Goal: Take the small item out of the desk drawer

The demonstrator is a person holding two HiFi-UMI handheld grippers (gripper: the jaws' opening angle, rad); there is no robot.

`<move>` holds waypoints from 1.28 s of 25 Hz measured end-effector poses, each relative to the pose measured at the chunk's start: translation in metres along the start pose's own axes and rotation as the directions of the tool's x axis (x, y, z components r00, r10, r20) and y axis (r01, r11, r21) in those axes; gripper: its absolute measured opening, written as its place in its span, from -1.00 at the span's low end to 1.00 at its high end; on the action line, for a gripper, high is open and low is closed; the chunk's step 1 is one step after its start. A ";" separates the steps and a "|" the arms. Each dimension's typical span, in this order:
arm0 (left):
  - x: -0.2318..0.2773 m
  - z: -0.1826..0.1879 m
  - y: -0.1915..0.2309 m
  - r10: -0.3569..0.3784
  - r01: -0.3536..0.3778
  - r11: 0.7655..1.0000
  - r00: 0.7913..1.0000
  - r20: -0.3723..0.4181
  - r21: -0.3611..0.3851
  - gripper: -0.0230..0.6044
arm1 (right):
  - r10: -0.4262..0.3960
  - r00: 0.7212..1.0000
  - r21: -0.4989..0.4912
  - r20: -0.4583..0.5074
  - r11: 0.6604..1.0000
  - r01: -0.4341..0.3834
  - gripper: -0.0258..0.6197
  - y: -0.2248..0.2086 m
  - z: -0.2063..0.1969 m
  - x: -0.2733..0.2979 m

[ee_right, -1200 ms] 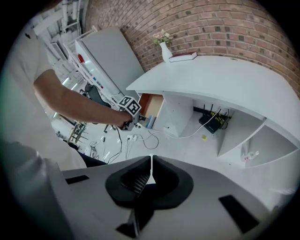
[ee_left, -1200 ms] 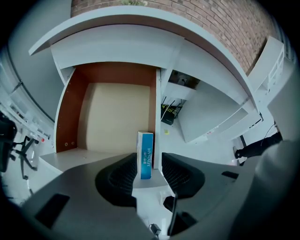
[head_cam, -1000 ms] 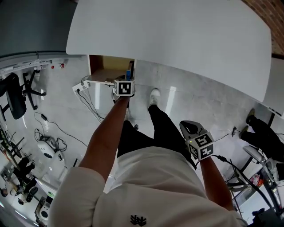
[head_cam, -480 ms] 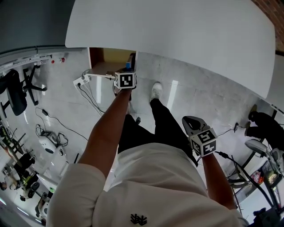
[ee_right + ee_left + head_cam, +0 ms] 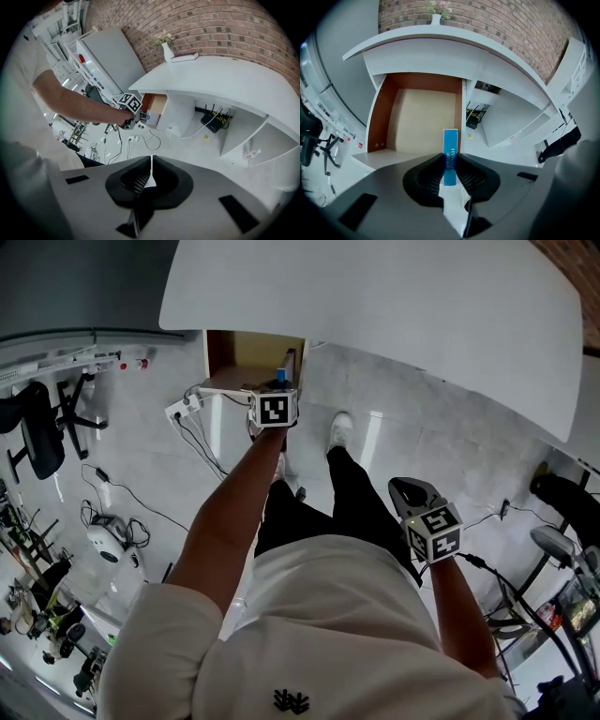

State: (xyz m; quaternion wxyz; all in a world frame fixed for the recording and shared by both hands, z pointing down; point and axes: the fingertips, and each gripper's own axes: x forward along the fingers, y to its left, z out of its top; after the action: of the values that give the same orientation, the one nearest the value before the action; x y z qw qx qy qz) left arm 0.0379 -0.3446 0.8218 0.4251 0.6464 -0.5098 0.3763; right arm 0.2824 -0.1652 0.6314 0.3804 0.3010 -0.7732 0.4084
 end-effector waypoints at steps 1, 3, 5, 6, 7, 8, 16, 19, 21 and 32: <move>-0.004 -0.002 0.002 0.002 -0.002 1.000 1.000 0.006 -0.004 -0.64 | 0.000 1.000 -0.001 0.001 1.000 0.000 -0.81 0.004 -0.001 0.001; -0.013 -0.004 0.006 -0.001 0.001 1.000 1.000 0.017 -0.004 -0.64 | 0.000 1.000 -0.004 0.005 1.000 0.000 -0.81 0.014 -0.003 0.001; -0.024 -0.006 0.008 -0.011 0.010 1.000 1.000 0.027 0.007 -0.64 | -0.002 1.000 -0.009 0.014 1.000 0.002 -0.81 0.024 -0.004 0.003; -0.032 -0.005 0.010 -0.014 0.014 1.000 0.999 0.036 0.017 -0.64 | -0.003 1.000 -0.012 0.020 1.000 0.004 -0.81 0.029 -0.004 0.004; -0.042 -0.003 0.011 -0.017 0.015 1.000 0.999 0.049 0.027 -0.64 | -0.005 1.000 -0.015 0.026 1.000 0.006 -0.81 0.034 -0.004 0.005; -0.052 -0.002 0.013 -0.020 0.017 0.999 0.998 0.059 0.035 -0.64 | -0.007 0.999 -0.019 0.031 1.000 0.008 -0.81 0.041 -0.004 0.006; -0.126 -0.003 0.021 -0.086 0.078 0.994 0.991 0.103 0.072 -0.64 | -0.008 0.998 -0.048 0.063 0.999 0.011 -0.81 0.087 0.002 0.010; -0.154 -0.007 0.027 -0.111 0.100 0.991 0.987 0.120 0.094 -0.64 | -0.013 0.997 -0.060 0.073 0.998 0.017 -0.81 0.103 0.003 0.014; -0.172 -0.012 0.032 -0.130 0.117 0.987 0.984 0.124 0.107 -0.64 | -0.017 0.997 -0.064 0.079 0.998 0.022 -0.81 0.114 0.004 0.015; -0.272 -0.050 0.050 -0.217 0.191 0.970 0.959 0.184 0.150 -0.64 | -0.038 0.993 -0.085 0.113 0.995 0.047 -0.81 0.173 -0.008 0.021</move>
State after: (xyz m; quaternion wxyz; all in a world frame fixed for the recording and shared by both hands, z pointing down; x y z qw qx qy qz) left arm -0.0670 -0.2115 0.5972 0.3654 0.7564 -0.4545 0.2962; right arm 0.1399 -0.0777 0.5818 0.3580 0.3228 -0.8038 0.3487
